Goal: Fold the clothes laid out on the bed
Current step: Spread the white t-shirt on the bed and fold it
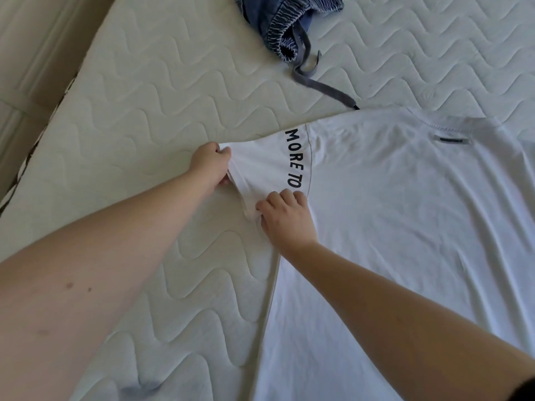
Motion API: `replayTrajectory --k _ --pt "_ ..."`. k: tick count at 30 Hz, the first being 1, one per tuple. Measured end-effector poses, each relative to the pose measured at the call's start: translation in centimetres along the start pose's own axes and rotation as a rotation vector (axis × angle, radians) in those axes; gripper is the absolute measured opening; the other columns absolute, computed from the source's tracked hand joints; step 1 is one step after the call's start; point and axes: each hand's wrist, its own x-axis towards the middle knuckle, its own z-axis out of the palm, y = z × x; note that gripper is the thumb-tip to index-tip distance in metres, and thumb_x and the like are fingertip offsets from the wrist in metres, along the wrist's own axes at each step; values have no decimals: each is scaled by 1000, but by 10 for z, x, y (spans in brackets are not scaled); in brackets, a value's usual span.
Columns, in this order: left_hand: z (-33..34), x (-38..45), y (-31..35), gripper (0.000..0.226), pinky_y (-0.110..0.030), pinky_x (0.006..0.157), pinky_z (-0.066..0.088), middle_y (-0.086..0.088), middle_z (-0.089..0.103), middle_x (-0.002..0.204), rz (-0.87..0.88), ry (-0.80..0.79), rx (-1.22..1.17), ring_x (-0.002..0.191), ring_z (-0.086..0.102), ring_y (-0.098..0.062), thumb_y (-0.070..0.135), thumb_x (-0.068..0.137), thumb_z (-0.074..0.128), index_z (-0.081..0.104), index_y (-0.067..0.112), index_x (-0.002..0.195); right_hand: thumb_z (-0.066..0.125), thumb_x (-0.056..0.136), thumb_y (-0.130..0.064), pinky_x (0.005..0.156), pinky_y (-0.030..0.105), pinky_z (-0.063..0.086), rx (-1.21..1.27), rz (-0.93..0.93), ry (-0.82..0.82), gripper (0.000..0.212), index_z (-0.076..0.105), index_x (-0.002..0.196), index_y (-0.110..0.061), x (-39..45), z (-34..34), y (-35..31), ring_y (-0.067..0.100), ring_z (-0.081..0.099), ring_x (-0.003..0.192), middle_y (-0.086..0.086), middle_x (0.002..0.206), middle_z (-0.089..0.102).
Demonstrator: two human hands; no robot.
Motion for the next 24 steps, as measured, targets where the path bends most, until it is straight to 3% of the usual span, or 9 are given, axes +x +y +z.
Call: replayTrajectory --k 3,5,7,10,12,15,18,21,24 --pt "2 1 -7 31 -40 59 54 -21 64 83 24 69 145 58 60 -30 34 97 50 51 9 77 67 72 -8 61 35 45 113 6 110 10 70 77 -17 -12 -1 2 25 56 66 1 73 61" --pt "6 -1 -10 37 -42 65 59 -18 69 89 -54 19 72 66 66 -31 43 95 53 59 8 82 67 72 -6 59 35 45 181 9 145 10 70 78 -14 -23 0 5 25 57 65 2 74 62" --pt "7 -6 -13 43 -36 65 59 -9 72 92 -150 -111 19 79 70 -28 53 88 62 66 10 93 69 72 -4 58 34 46 213 14 163 11 71 78 -13 -32 3 10 24 60 63 1 73 64" --pt "6 -10 -18 26 -27 55 50 -2 72 98 -105 -226 42 82 70 -20 37 85 73 67 17 101 73 72 -4 62 32 50 216 -32 157 14 74 82 -14 -42 8 13 22 67 70 -2 78 71" --pt "7 -10 -24 16 -27 51 49 -5 72 103 -78 -165 20 80 69 -20 23 89 70 66 17 102 75 71 -5 68 32 52 207 -52 135 17 75 85 -15 -47 9 13 20 69 81 -3 87 73" --pt "12 -15 -29 17 -29 49 53 -11 72 102 -83 -52 -20 81 71 -28 22 92 66 66 9 103 75 73 -7 80 35 54 192 -41 70 24 75 96 -12 -58 10 7 23 69 100 1 104 73" --pt "18 -27 -31 30 -28 46 51 -12 73 85 -185 -27 -26 63 70 -23 33 92 65 67 4 95 67 82 -16 100 39 48 182 -22 -133 41 66 123 -8 -71 9 4 24 56 126 6 131 63" --pt "20 -46 -31 37 -23 43 45 -7 73 78 -205 -108 99 58 69 -18 46 82 73 68 10 86 42 98 -29 121 42 18 206 -9 -358 58 31 152 -11 -87 6 3 19 16 150 3 160 25" --pt "23 -66 -31 30 -27 54 54 -6 74 85 -149 -234 119 65 67 -20 35 79 79 71 10 94 38 100 -26 122 43 11 237 49 -291 55 29 153 -13 -87 0 6 20 14 150 3 161 22"
